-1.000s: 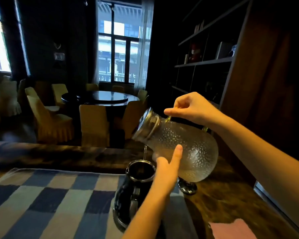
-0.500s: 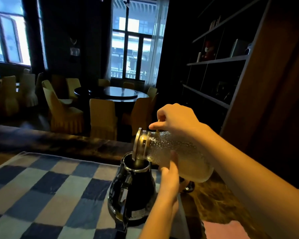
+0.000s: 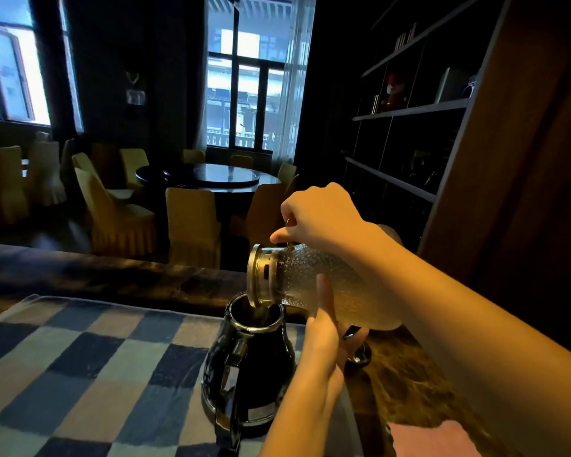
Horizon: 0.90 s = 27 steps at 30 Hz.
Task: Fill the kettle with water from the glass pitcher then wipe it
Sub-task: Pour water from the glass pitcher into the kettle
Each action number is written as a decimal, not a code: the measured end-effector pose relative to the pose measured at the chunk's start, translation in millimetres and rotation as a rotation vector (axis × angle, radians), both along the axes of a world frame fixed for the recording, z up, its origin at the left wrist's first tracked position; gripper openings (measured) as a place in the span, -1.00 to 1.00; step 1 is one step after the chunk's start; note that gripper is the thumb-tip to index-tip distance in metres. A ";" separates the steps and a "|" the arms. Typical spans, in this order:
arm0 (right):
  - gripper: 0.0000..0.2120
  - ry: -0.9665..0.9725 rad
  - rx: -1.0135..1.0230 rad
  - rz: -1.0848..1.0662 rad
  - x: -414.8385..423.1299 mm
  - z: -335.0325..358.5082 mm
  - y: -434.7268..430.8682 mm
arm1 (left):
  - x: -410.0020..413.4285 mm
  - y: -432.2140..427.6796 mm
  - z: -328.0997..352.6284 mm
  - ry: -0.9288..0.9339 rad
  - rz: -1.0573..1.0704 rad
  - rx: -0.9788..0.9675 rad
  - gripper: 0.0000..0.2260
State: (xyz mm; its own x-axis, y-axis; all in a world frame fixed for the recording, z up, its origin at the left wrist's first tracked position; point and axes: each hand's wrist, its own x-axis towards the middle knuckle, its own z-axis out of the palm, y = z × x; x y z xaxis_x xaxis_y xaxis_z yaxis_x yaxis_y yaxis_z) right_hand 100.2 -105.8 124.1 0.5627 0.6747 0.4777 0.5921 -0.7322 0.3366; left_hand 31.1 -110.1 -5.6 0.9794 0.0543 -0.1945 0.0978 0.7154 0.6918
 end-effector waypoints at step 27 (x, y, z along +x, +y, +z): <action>-0.61 0.043 -0.064 -0.009 3.8 -9.4 22.8 | 7.9 5.6 4.9 0.051 -0.025 -0.101 -0.36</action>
